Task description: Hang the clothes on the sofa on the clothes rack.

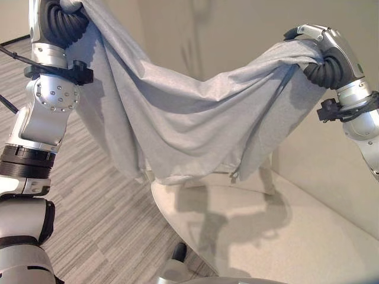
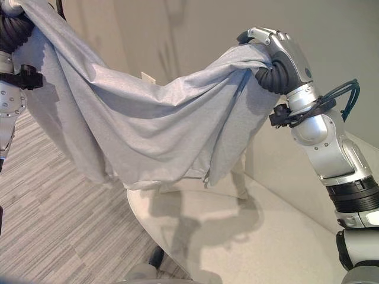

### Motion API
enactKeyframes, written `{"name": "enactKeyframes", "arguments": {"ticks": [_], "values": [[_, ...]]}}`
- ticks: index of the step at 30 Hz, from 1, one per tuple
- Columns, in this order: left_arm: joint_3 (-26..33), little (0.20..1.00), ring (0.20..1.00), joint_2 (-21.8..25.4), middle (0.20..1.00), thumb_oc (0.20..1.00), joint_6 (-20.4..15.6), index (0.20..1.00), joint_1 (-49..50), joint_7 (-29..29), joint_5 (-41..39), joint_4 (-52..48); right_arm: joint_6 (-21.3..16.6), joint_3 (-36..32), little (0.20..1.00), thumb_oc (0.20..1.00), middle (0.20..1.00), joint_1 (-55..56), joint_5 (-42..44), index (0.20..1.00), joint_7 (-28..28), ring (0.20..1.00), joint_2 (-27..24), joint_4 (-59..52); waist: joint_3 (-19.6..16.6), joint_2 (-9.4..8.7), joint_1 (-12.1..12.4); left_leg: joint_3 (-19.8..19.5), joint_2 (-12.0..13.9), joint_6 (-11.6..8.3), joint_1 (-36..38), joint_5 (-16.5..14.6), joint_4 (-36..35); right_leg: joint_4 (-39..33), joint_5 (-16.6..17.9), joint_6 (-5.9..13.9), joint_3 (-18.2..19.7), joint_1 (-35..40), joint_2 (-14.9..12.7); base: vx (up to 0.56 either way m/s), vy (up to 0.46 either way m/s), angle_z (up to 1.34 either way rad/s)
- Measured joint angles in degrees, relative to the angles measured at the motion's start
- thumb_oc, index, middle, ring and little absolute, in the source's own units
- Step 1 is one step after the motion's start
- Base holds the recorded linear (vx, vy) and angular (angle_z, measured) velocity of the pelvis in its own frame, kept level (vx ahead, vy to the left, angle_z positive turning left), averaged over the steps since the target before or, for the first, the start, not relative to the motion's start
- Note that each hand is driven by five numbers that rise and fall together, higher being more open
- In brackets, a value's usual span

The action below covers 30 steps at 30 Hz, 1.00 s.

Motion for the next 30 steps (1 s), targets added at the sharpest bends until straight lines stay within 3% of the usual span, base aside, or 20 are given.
{"name": "enactKeyframes", "arguments": {"ticks": [14, 30], "values": [[0.5, 0.200, 0.200, -1.1, 0.200, 0.200, -0.1, 0.200, 2.0, 0.1, -0.2, 0.1, 0.2, -3.3, 0.200, 0.200, 0.200, 1.9, -0.5, 0.200, -0.8, 0.200, 0.2, -0.1, 0.1, -1.32, 0.1, 0.9, 2.2, -0.03, 1.2, 0.0, 0.0, -0.8, -0.4, 0.47, 1.1, 1.4, 2.4, 0.03, -0.051, -0.03], [0.2, 0.200, 0.200, -5.1, 0.200, 0.200, 0.6, 0.200, 2.4, -0.1, -0.1, 0.0, 0.2, -7.6, 0.200, 0.200, 0.200, 5.7, -1.2, 0.200, -2.4, 0.200, 3.2, -0.1, 0.2, -1.18, -0.4, -0.4, 1.9, -0.11, 1.3, 0.1, 0.0, -1.3, -0.5, 0.33, -0.3, 2.5, 2.3, 0.01, 0.004, 0.04]]}}
